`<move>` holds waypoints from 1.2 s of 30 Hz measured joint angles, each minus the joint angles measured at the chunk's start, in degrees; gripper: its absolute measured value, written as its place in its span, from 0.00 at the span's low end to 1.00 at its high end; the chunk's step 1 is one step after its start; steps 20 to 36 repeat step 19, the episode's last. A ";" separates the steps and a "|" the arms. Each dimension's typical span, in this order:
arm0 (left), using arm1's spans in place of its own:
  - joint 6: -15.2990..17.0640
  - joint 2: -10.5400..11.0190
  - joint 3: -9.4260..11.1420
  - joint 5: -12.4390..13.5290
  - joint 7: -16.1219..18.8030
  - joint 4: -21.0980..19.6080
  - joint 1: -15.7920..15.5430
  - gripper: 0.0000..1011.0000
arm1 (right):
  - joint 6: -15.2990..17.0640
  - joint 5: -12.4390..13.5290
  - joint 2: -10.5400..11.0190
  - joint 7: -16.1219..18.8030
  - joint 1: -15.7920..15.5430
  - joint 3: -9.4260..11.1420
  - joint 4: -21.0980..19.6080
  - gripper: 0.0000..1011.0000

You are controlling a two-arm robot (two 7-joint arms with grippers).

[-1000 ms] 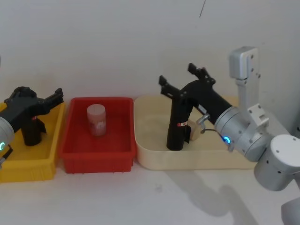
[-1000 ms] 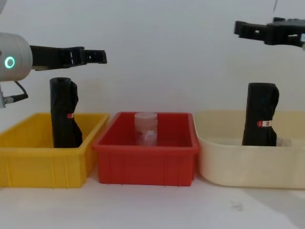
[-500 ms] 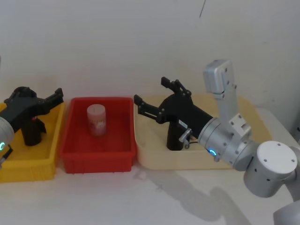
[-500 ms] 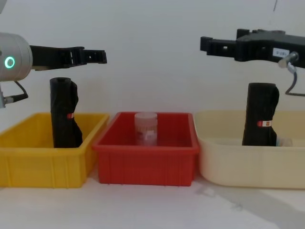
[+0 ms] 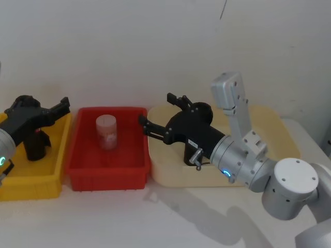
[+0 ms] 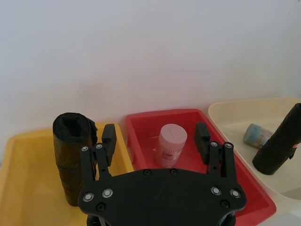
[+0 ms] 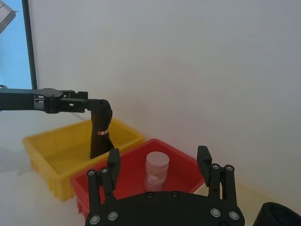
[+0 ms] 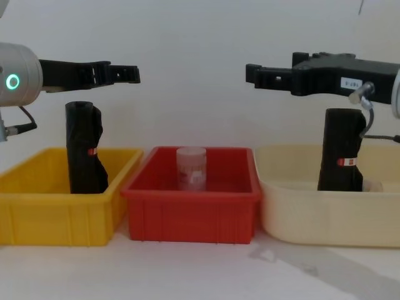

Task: Pick up the garbage bag with the one hand and transfer it to the other hand.

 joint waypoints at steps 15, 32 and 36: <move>0.00 0.00 0.00 0.00 0.00 0.00 0.00 0.99 | 0.09 -0.06 0.07 0.25 0.15 -0.71 0.40 0.99; 0.00 0.00 0.00 0.00 0.00 0.00 0.00 0.99 | 0.11 -0.07 0.07 0.26 0.18 -0.79 0.44 0.99; 0.00 0.00 0.00 0.00 0.00 0.00 0.00 0.99 | 0.11 -0.07 0.07 0.26 0.18 -0.79 0.44 0.99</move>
